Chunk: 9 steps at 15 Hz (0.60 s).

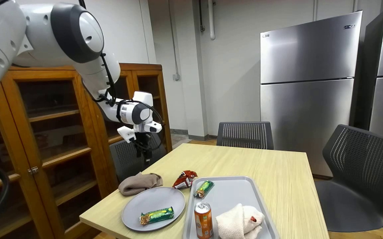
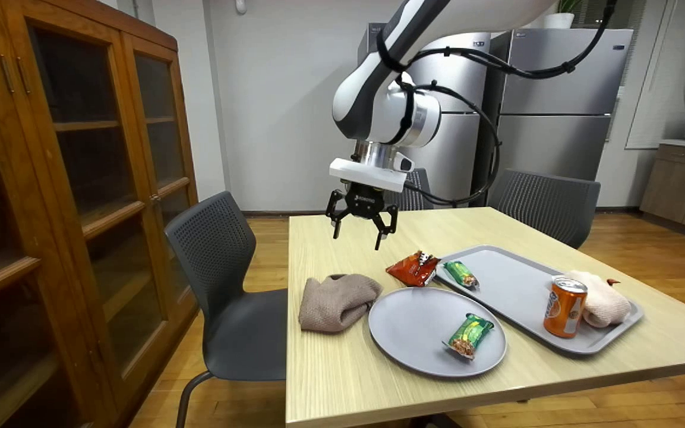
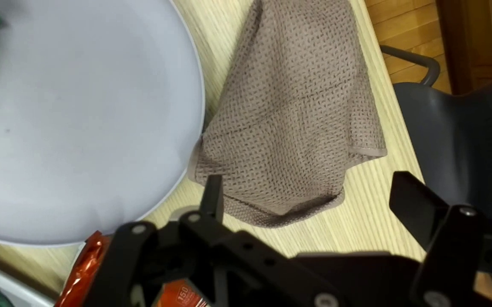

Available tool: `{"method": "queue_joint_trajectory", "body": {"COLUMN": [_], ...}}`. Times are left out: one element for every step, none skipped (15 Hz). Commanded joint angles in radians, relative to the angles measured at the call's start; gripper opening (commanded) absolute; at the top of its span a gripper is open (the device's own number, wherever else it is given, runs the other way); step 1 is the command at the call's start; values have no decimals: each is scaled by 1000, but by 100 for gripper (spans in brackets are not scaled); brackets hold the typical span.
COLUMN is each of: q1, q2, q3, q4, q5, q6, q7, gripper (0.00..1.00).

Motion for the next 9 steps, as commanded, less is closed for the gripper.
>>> {"method": "queue_joint_trajectory", "body": {"q1": [-19, -21, -24, -32, -40, -47, -54, -60, -64], "q2": [-124, -142, -161, -178, -196, -213, -231, -246, -263], "q3": [-2, -5, -12, -12, -13, -14, -16, -16, -18], "q4": [-151, -176, -205, -229, -260, -287, -318, -345, -377], "q5": [20, 20, 20, 27, 37, 44, 56, 70, 86], "q6": [11, 14, 22, 29, 41, 52, 70, 87, 107], "q7": [-51, -51, -50, -53, -54, -49, -44, -39, -32], "gripper": [100, 100, 100, 100, 100, 100, 100, 100, 100]}}
